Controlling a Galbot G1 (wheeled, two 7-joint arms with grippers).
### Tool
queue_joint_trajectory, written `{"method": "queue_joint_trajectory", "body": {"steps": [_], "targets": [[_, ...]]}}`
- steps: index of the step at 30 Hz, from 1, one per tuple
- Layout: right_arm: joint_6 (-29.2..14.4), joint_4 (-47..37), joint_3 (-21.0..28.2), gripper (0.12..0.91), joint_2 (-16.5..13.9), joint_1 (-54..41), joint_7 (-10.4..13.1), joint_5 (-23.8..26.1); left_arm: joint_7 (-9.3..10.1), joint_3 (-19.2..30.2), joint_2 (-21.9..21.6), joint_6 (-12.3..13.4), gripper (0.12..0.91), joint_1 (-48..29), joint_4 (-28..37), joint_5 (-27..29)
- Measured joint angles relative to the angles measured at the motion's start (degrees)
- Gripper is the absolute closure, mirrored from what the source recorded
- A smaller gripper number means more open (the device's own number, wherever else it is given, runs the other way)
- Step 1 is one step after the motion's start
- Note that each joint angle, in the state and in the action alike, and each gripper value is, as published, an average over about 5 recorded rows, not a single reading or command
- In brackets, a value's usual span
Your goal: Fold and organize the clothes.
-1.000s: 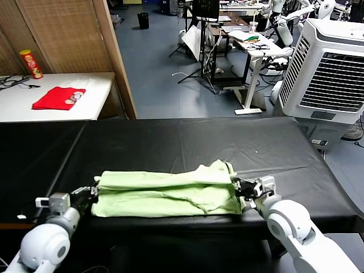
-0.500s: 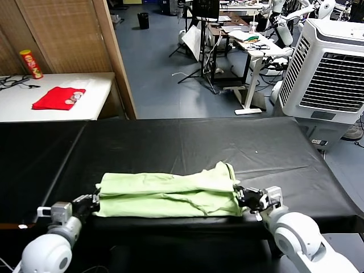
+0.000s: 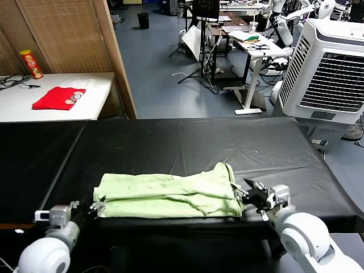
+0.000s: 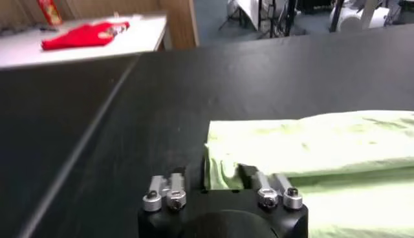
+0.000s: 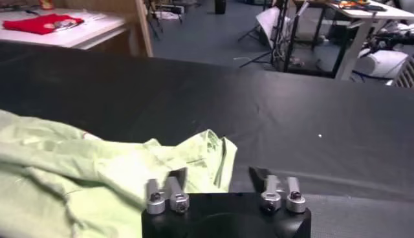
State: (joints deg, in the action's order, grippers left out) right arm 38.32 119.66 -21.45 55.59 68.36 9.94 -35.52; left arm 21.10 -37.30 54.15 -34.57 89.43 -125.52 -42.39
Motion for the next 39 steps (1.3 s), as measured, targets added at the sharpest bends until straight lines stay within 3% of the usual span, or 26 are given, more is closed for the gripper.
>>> {"method": "queue_joint_trajectory", "body": {"steps": [5, 13, 22, 27, 33, 36, 39], "targets": [[-1.5, -6.3, 3.9, 0.227, 3.8, -6.1, -1.2, 3.2, -0.21, 1.4, 0.8, 2.7, 0.233, -5.1, 3.0, -2.3], [-2.1, -14.2, 8.7, 0.23, 7.3, -11.9, -2.2, 4.5, -1.57, 5.3, 1.8, 2.6, 0.232, -13.5, 10.4, -3.5], [-2.3, -17.9, 10.0, 0.36, 9.1, -12.8, -2.2, 6.1, -5.27, 6.3, 2.3, 2.5, 0.267, -16.4, 17.3, -6.5], [-3.5, -18.7, 10.0, 0.568, 10.0, -12.4, -2.2, 8.1, -6.5, 6.6, 3.0, 3.7, 0.44, -17.0, 19.9, -4.9], [-7.4, -18.9, 9.7, 0.864, 11.4, -11.1, 0.5, 11.1, -5.86, 6.9, 3.9, 6.5, 0.775, -16.7, 21.3, -0.7], [-9.0, -18.8, 9.2, 0.904, 12.2, -10.2, 1.4, 12.1, -5.12, 7.0, 4.7, 7.9, 0.881, -16.4, 21.1, 2.1], [-9.6, -18.6, 8.9, 0.903, 12.7, -9.5, 0.3, 12.2, -4.9, 6.9, 5.5, 8.7, 0.897, -16.3, 20.6, 4.8]]}}
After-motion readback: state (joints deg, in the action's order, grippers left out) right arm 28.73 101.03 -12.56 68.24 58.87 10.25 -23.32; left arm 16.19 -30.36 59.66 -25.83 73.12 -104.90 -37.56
